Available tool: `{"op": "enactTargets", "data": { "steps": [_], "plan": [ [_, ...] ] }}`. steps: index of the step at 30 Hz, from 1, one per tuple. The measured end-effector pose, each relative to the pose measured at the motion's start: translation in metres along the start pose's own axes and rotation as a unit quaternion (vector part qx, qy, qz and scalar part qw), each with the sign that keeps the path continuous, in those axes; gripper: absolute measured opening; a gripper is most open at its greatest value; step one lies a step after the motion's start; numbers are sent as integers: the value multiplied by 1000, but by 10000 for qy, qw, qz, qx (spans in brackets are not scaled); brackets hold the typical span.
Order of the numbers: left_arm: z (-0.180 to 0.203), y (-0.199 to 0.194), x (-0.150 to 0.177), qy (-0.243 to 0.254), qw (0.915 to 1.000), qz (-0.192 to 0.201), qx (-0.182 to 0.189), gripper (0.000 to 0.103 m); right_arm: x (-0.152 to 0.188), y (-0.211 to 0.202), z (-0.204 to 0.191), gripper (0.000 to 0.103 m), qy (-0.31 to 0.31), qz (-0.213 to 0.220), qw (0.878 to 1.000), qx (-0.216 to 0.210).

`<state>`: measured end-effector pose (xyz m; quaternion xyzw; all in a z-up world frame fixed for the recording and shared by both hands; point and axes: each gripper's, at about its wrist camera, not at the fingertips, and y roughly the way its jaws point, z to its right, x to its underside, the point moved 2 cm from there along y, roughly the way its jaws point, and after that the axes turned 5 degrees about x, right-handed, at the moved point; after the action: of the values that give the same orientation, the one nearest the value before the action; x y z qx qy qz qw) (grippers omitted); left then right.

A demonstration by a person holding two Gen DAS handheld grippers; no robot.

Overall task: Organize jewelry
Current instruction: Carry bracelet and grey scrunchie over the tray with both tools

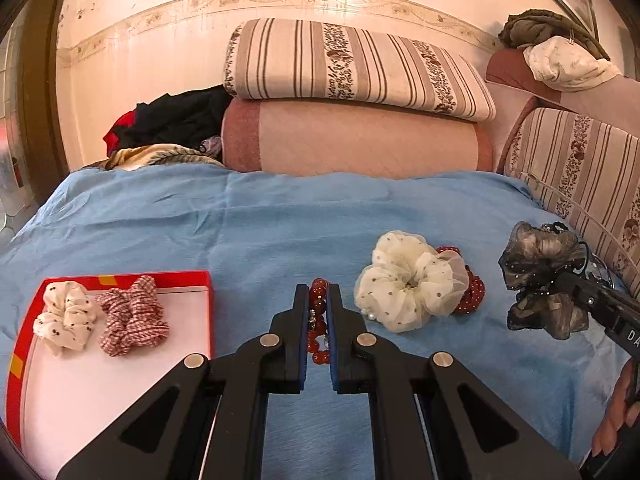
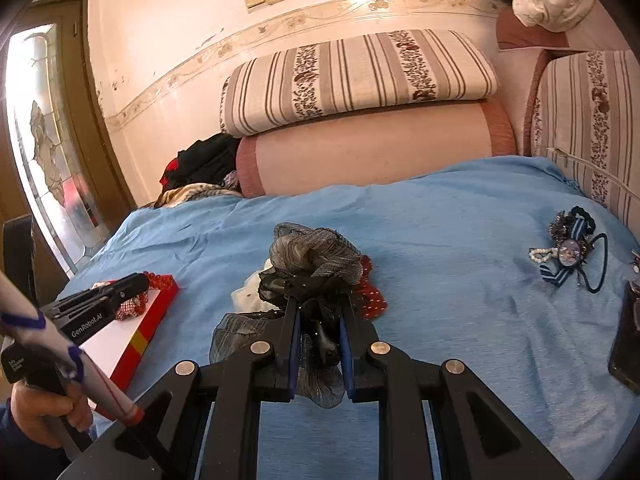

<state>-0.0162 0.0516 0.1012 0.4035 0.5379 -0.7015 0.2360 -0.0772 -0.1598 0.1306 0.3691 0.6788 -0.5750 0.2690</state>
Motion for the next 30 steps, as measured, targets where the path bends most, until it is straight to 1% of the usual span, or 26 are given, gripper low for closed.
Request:
{"op": "enactTargets", "data": {
  "steps": [7, 11, 17, 20, 24, 30],
  "plan": [
    [-15, -10, 0, -95, 9999, 54, -62, 8, 5, 1, -15, 18, -30, -52, 10000, -24],
    [-21, -15, -1, -98, 9999, 100, -72, 8, 5, -3, -29, 18, -107, -11, 9999, -22],
    [-37, -25, -1, -207, 9996, 168, -134, 8, 5, -5, -55, 18, -98, -24, 9998, -142],
    [-48, -31, 0, -253, 9993, 195, -200, 8, 3, -4, -68, 18, -24, -79, 9996, -277],
    [-63, -39, 0, -345, 9988, 225, -253, 8, 2, -2, -95, 18, -104, -134, 9989, -445],
    [-86, -52, 3, -472, 9977, 287, -403, 8, -5, 4, -144, 18, -469, -157, 9967, -650]
  ]
}}
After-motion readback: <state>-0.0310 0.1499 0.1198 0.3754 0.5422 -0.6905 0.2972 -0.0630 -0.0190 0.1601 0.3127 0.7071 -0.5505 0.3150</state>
